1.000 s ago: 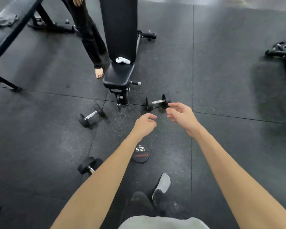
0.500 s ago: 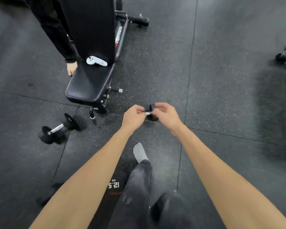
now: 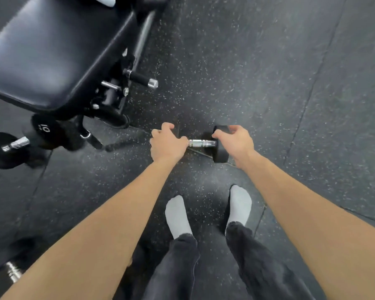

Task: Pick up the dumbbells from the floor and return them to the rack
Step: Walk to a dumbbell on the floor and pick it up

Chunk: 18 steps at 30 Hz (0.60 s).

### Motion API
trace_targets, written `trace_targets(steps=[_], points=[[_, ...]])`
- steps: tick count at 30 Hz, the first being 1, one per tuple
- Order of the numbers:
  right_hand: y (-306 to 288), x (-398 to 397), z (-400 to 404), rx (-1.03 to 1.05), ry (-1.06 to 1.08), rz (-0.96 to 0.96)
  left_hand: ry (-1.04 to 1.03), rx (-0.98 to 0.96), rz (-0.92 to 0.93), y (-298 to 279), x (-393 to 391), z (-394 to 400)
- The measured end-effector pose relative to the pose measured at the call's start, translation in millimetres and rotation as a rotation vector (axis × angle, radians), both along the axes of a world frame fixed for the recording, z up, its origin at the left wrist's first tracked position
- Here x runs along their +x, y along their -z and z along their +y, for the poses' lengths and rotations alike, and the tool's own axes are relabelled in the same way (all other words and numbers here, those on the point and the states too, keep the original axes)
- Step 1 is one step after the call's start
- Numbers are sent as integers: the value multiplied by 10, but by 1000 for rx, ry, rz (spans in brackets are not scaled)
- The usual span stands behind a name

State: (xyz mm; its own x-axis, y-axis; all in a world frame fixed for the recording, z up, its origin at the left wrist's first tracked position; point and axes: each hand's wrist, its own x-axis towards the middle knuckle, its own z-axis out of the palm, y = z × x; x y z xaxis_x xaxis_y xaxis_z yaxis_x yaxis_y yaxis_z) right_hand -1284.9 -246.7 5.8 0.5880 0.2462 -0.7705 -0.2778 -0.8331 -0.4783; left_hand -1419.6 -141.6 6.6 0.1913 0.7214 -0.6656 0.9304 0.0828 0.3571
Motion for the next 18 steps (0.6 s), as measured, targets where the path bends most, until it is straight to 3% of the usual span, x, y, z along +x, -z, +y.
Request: trace_targets(steps=[4,8,12,18], points=[[832,82,-3,-135,4,50,-66,11,159,890,26,35],[1463,156,-13,-210,59,98,-164,-96,138,1409,199,105],[1805,198,46,-243,61,23,-234,-111,161,1664,218,267],[1727,314,78,-233,36,74,-163,-187,139,1506,245,412]])
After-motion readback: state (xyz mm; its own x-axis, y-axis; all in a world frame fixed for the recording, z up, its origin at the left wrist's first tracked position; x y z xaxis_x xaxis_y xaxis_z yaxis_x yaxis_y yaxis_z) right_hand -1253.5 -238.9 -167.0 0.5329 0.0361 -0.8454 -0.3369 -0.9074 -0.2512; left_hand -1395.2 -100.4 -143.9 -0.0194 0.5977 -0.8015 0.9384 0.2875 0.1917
